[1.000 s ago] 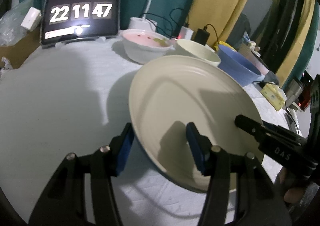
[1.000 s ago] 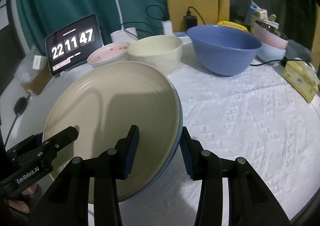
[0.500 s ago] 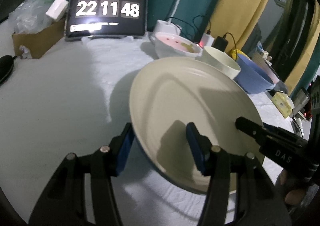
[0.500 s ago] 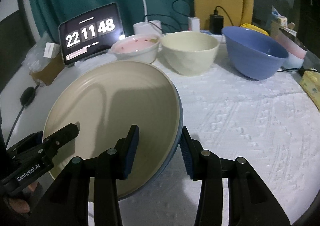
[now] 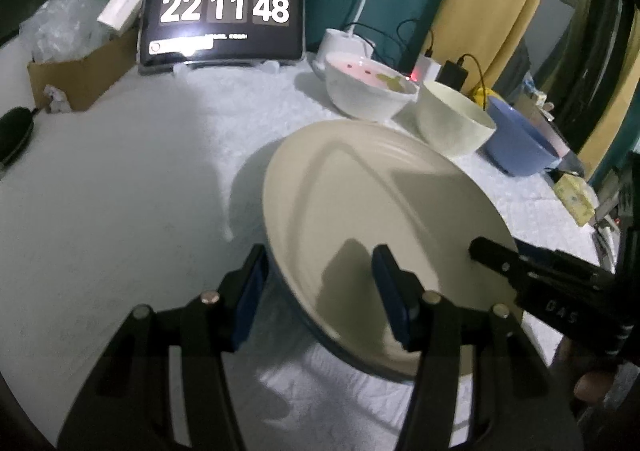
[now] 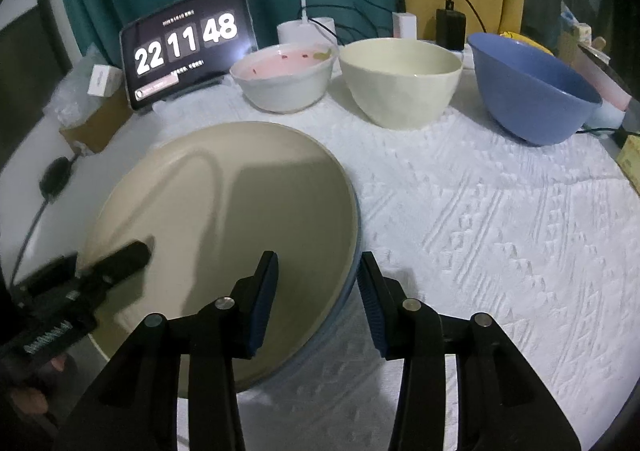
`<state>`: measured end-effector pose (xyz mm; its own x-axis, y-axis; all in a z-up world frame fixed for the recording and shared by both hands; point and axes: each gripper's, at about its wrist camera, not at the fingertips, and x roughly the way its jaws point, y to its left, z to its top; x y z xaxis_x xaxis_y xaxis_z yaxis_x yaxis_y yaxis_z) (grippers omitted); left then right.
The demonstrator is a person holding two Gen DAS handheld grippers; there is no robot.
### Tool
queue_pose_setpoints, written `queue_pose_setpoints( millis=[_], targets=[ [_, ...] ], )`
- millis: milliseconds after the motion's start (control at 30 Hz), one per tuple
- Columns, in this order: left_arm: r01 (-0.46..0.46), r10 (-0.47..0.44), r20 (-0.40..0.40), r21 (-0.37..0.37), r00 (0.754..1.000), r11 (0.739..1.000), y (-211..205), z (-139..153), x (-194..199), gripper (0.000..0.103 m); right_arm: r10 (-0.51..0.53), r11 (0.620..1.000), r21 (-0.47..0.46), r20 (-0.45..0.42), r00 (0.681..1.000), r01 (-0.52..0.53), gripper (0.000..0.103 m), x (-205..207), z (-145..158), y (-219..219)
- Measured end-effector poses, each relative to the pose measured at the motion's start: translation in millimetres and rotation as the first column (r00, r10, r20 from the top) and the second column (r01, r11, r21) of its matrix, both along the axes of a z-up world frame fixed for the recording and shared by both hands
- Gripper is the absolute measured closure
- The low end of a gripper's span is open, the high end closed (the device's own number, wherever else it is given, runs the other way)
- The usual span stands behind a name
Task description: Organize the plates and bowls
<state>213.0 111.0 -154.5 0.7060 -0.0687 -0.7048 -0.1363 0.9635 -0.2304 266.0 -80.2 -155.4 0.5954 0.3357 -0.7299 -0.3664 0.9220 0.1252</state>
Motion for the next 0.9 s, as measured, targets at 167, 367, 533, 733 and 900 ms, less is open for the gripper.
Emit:
queue_pose_setpoints(
  millis=[167,367,533,733,900],
  targets=[
    [-0.03,0.029,0.011,0.034,1.0,0.999,-2,6,-4,0.047,0.005,1.0,0.02,0.027,1.0,-0.005,0.059,-2,6,-8],
    [-0.074,0.069,0.072,0.074,0.995,0.994,-1,25,-13,0.047,-0.016,0.999,0.044,0.045,0.999,0.014,0.059,-4,14,-25],
    [-0.059,0.048,0.115,0.091,0.992,0.994,-15,42,-14,0.047,-0.029,0.998,0.064,0.07,0.997,0.025,0.059,-7,23,-40],
    [-0.009,-0.004,0.141,0.095,0.99,0.995,-39,57,-9,0.047,-0.062,0.995,0.085,0.089,0.994,0.055,0.059,-8,32,-64],
    [0.02,-0.036,0.159,0.107,0.987,0.994,-60,70,-2,0.047,-0.097,0.991,0.102,0.106,0.99,0.086,0.059,-6,41,-89]
  ],
)
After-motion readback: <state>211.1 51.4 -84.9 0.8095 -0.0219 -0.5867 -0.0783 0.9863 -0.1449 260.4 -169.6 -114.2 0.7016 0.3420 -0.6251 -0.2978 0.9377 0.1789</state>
